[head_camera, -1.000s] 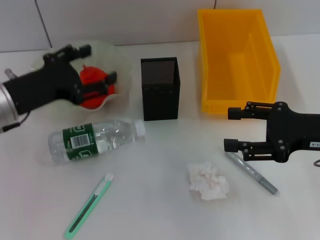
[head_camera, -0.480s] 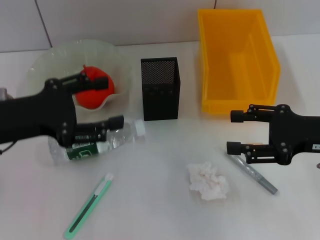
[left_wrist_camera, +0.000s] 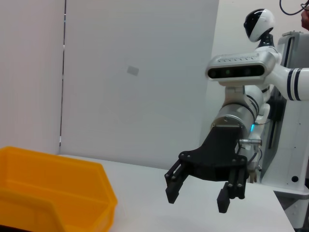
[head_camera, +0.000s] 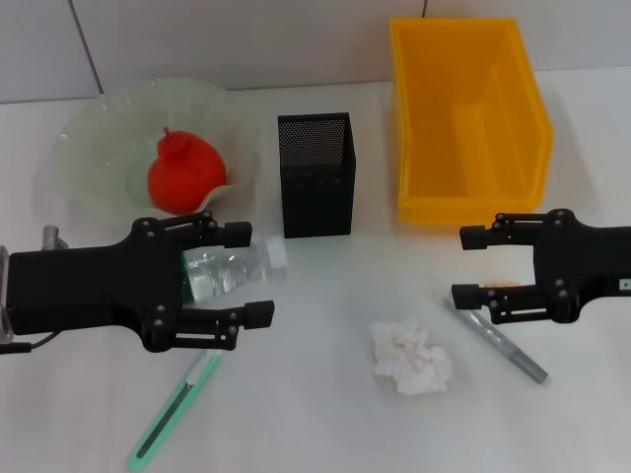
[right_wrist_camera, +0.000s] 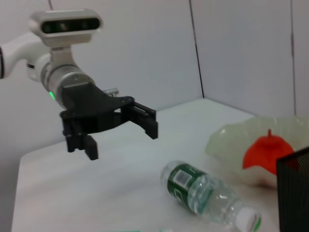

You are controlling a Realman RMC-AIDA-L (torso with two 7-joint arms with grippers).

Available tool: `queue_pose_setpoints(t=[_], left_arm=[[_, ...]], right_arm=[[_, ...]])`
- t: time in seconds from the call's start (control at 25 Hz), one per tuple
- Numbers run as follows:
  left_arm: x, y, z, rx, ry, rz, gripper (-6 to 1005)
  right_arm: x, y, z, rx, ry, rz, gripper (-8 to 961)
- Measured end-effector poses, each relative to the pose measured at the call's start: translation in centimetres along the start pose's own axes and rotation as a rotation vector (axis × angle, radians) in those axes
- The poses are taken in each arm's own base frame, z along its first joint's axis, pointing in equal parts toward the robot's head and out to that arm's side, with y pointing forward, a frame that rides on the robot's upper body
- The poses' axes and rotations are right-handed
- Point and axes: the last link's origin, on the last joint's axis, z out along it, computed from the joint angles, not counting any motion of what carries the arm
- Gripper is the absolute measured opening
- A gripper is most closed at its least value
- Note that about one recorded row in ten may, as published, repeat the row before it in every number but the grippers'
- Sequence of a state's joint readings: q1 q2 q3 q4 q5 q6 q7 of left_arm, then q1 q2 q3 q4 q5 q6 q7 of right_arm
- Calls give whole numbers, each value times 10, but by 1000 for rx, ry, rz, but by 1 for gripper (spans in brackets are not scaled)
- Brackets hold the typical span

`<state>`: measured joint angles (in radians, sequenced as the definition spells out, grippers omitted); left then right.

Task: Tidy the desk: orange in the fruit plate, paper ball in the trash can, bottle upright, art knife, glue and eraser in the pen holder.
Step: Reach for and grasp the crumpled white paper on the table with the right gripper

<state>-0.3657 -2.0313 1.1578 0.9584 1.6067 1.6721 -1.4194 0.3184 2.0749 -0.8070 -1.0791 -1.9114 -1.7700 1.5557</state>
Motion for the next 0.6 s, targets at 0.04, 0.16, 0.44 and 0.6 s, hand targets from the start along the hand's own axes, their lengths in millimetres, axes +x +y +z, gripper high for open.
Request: queue_pose_setpoints(t=[0.04,0.16,0.44,0.6], left_arm=[[0,0,0,0,0,0,862],[0,0,1,-3,-1,2,861],[-4,1,9,-21,-27,-9,859],[-4,2,13,-29,-26,-11,858]], right_arm=[[0,0,0,0,0,0,762],[-11,-3,-1,14,43,50,762],[-30,-6,6,31,238,143,762],[-42,-7,17,49,359,162,762]])
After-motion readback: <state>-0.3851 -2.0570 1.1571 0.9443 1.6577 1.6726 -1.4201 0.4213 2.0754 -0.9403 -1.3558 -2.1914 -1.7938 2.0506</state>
